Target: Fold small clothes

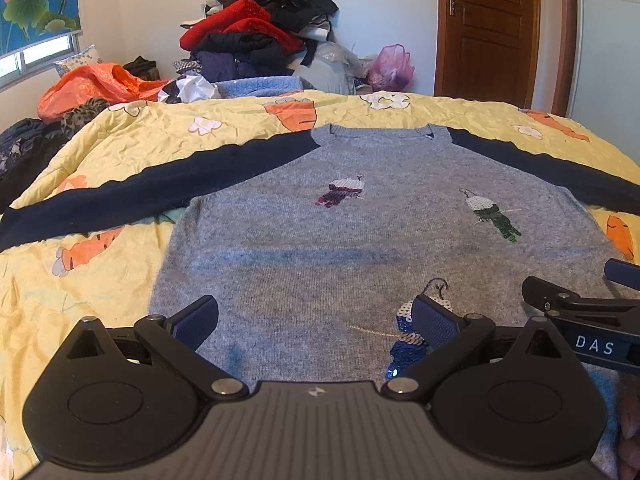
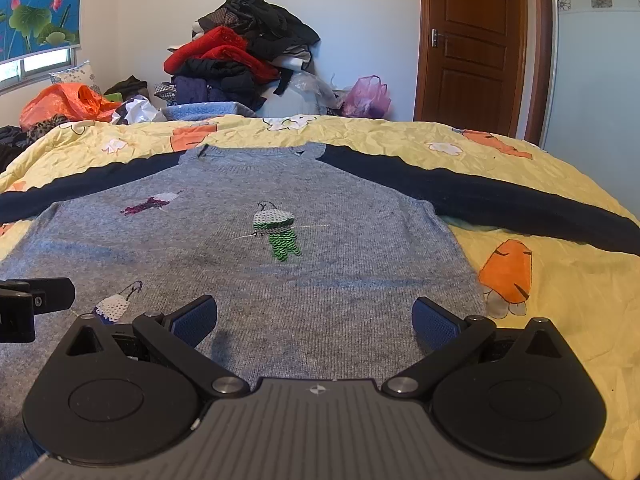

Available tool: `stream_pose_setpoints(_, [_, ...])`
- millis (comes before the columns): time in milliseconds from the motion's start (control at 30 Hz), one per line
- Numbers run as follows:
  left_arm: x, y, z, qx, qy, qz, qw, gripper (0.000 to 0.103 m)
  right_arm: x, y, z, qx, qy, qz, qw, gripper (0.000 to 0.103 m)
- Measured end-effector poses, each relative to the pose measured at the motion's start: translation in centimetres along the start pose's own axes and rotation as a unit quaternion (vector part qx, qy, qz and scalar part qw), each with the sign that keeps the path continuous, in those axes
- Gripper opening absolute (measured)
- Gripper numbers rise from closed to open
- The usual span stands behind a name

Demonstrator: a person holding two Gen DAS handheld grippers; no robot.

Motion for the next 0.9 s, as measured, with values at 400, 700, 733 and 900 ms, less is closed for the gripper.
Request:
stream_pose_setpoints(400, [-0.9, -0.7, 0.1, 0.001, 0.000, -0.016, 0.9999, 0.103, -2.1, -0.3, 0.6, -0.003, -0.023, -0.001, 1.000, 0.103])
stream_pose_setpoints(700, [-2.5, -2.2, -0.7, 0.003, 0.033, -0.001, 0.9994, 0.103, -11.3, -0.9, 2.1, -0.015, -0.015, 0.000, 1.000, 0.103])
stream_pose_setpoints(733, [-2.8, -2.4, -0.9, 0.006, 0.040, 0.003, 0.9992, 0.103, -12.9, -1.0, 1.9, -0.012, -0.006, -0.004, 1.000, 0.103])
stream_pose_setpoints(900, [-5.1, -3.3, -2.2, 0.022, 0.063, 0.000, 0.9978, 0.103, -22.0, -1.6, 0.7, -0.001, 0.070, -0.005, 0.998, 0.103])
Point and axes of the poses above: each gripper's, at about its wrist camera, not at the fingertips, and z roughly against the way its jaws point, x to its left, y to its underside, the point moved 6 cm from there along -z, roughly the way its jaws point, and after that the axes turned 4 degrees about y, right-handed, at the moved point
